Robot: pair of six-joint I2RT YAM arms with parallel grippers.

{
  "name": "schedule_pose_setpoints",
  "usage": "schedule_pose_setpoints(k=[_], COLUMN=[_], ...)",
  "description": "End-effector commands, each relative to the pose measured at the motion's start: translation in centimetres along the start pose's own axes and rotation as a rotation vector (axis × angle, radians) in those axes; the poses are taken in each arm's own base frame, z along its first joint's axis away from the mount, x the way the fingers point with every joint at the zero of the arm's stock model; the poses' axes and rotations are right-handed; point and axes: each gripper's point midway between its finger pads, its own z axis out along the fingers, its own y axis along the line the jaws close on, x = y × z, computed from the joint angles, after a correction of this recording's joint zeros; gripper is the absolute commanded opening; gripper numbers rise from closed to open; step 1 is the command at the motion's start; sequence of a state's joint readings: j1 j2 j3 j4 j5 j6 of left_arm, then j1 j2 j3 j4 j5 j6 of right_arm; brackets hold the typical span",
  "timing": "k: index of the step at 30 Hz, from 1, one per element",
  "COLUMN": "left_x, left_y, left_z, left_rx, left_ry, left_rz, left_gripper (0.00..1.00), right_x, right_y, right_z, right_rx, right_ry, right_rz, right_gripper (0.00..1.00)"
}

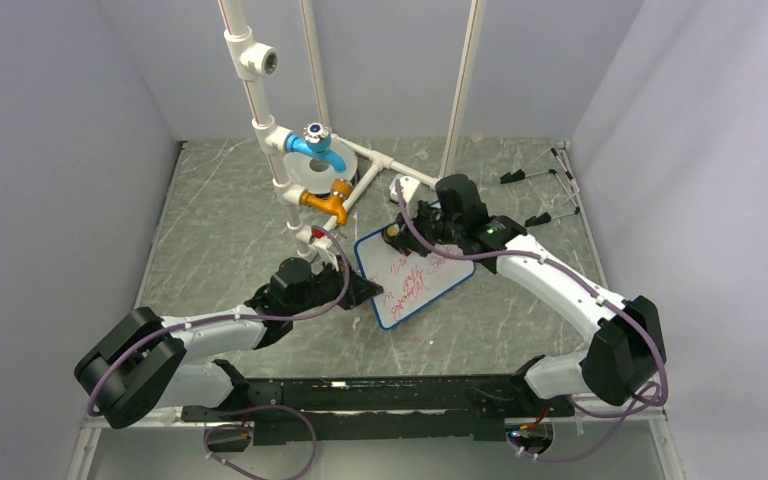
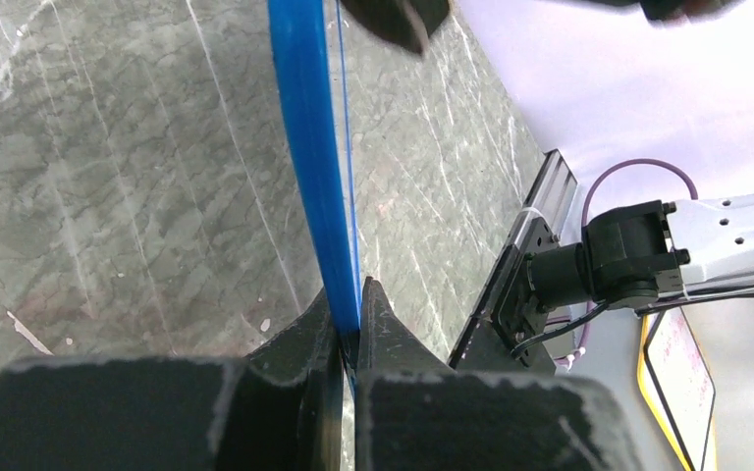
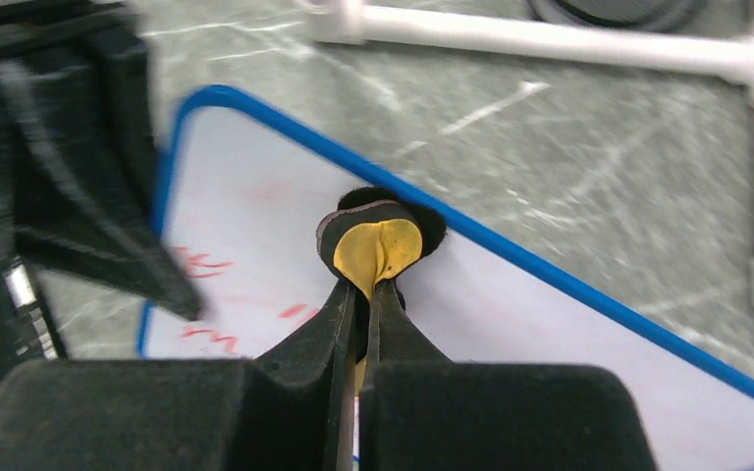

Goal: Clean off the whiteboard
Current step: Erase the whiteboard at the center of the board.

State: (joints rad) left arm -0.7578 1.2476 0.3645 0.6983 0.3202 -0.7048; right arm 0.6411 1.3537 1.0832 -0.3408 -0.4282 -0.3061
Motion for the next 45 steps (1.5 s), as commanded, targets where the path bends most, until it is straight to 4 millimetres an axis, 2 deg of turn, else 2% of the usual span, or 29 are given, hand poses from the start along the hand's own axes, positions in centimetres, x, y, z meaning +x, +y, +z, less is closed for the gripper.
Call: schedule_pose_setpoints(k=[1,3,5,12,15,16,18,21,24,26,29,31,33,38,40,41,43,45], left_x=[-4.0,-4.0,-4.0,-4.1,-4.1,-4.0,-4.0,-4.0,-4.0,-3.9,-3.8,-3.8,-3.9,-3.8,-3.9,-3.9,-3.9,-3.9], left_y=[-6.1,-6.2,-6.2,-6.1,-6.0,-5.9,-5.8,-5.8,-5.9,-6.0,-6.1,-6.2,-6.3,-6.2,-6.2,-6.2,-6.2,-6.2], left_z=[-0.2,-0.3,-0.4,-0.6,-0.5,-0.5,-0.5,-0.6,-0.8,-1.0,-1.1,-1.2,-1.3,-1.3,-1.4,-1.4,-1.5,-1.6], left_rx=[0.230,0.229,0.228,0.220,0.216,0.214,0.211,0.214,0.218,0.220,0.224,0.230,0.235,0.231,0.232,0.232,0.231,0.228], left_ry=[-0.108,-0.109,-0.113,-0.120,-0.121,-0.122,-0.122,-0.122,-0.124,-0.126,-0.122,-0.124,-0.126,-0.131,-0.134,-0.134,-0.134,-0.132], left_rz=[0.151,0.153,0.156,0.157,0.153,0.152,0.151,0.155,0.163,0.170,0.179,0.181,0.184,0.183,0.186,0.186,0.188,0.189], left_gripper=[0.00,0.00,0.00,0.00,0.00,0.00,0.00,0.00,0.00,0.00,0.00,0.00,0.00,0.00,0.00,0.00,0.00,0.00], right_x=[0.8,1.0,1.0,-1.1,-1.4,-1.4,-1.4,-0.5,1.1,1.9,2.3,2.3,1.8,0.0,-0.2,-0.2,-0.3,-0.3], right_y=[-7.5,-7.5,-6.4,3.7,5.4,5.5,4.4,-0.5,-5.7,-7.9,-9.1,-8.5,-6.2,3.6,6.2,6.7,6.2,3.1], right_z=[-1.4,-1.2,-0.8,1.1,1.2,1.2,1.3,1.3,0.1,-1.0,-1.8,-1.6,-0.8,0.1,0.0,0.0,0.2,0.4], right_rx=[0.311,0.306,0.245,-0.165,-0.226,-0.228,-0.167,0.043,0.221,0.298,0.345,0.307,0.193,-0.231,-0.343,-0.366,-0.335,-0.193], right_ry=[-0.005,0.002,0.003,-0.027,-0.026,-0.027,-0.022,-0.001,0.013,0.016,0.015,0.015,0.001,-0.036,-0.040,-0.041,-0.039,-0.029], right_rz=[0.066,0.065,0.053,-0.079,-0.104,-0.104,-0.095,-0.028,0.067,0.103,0.110,0.097,0.068,-0.083,-0.117,-0.120,-0.114,-0.078], right_gripper=[0.00,0.00,0.00,0.00,0.00,0.00,0.00,0.00,0.00,0.00,0.00,0.00,0.00,0.00,0.00,0.00,0.00,0.00])
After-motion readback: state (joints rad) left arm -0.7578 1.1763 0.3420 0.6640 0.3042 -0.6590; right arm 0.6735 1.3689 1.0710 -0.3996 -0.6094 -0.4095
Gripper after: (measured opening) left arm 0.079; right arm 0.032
